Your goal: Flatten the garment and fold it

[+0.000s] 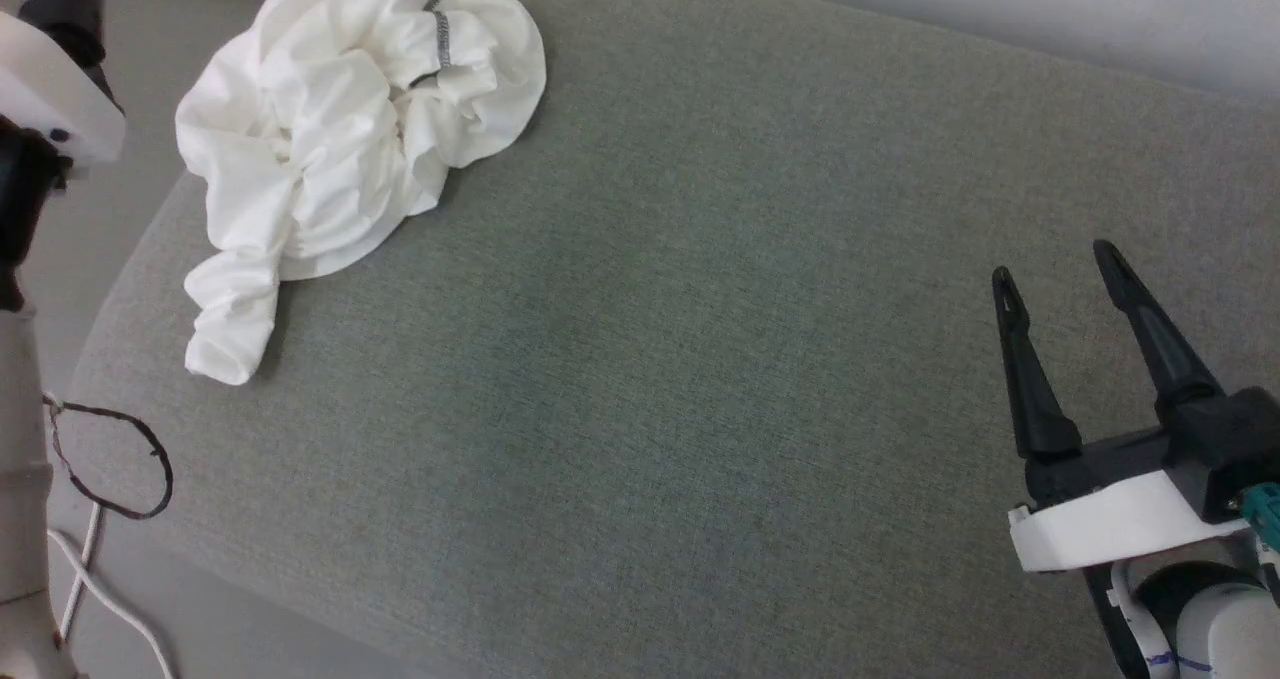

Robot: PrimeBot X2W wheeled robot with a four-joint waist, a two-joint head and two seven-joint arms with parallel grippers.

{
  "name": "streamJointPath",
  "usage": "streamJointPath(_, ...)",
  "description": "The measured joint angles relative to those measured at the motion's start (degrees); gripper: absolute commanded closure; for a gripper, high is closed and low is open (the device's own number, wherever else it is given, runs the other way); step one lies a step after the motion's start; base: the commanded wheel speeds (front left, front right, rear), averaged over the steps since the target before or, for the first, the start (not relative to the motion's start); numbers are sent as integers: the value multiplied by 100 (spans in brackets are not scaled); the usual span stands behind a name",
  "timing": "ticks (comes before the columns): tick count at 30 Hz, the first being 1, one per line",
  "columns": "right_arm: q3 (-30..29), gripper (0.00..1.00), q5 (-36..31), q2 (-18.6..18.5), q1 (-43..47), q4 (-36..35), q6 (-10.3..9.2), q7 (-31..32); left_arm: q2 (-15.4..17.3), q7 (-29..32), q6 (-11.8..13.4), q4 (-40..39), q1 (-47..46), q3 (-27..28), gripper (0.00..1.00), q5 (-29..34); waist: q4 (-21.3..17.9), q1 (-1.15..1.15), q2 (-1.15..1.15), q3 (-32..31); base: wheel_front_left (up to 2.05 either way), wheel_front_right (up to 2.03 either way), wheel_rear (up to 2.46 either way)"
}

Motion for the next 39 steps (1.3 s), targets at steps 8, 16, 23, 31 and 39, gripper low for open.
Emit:
streamJointPath(8, 88, 0, -87, -191, -165, -586, 0, 401, 314, 583, -49, 1106, -570, -308, 0, -513, -187, 0, 0, 638, 0, 0, 0)
streamJointPath(16, 82, 0, -141, -350, -216, -1050, 0, 731, 393, 552, -52, 1720, -609, -693, 0, -1048, -403, -1, 0, 1215, 0, 0, 0)
streamJointPath(23, 58, 0, -181, -510, -234, -1447, 0, 938, 501, 664, -32, 2414, -482, -999, 0, -1179, -584, -1, 0, 1588, 0, 0, 0)
streamJointPath(31, 38, 0, -188, -665, -307, -1750, 0, 1201, 459, 635, 134, 3205, -392, -1073, 0, -1092, -853, -1, 0, 1746, 0, 0, 0)
streamJointPath(39, -49, 0, -165, -747, -313, -1889, 0, 1337, 487, -122, 119, 3517, -354, -1080, 100, -1042, -995, -2, 0, 1689, 0, 0, 0)
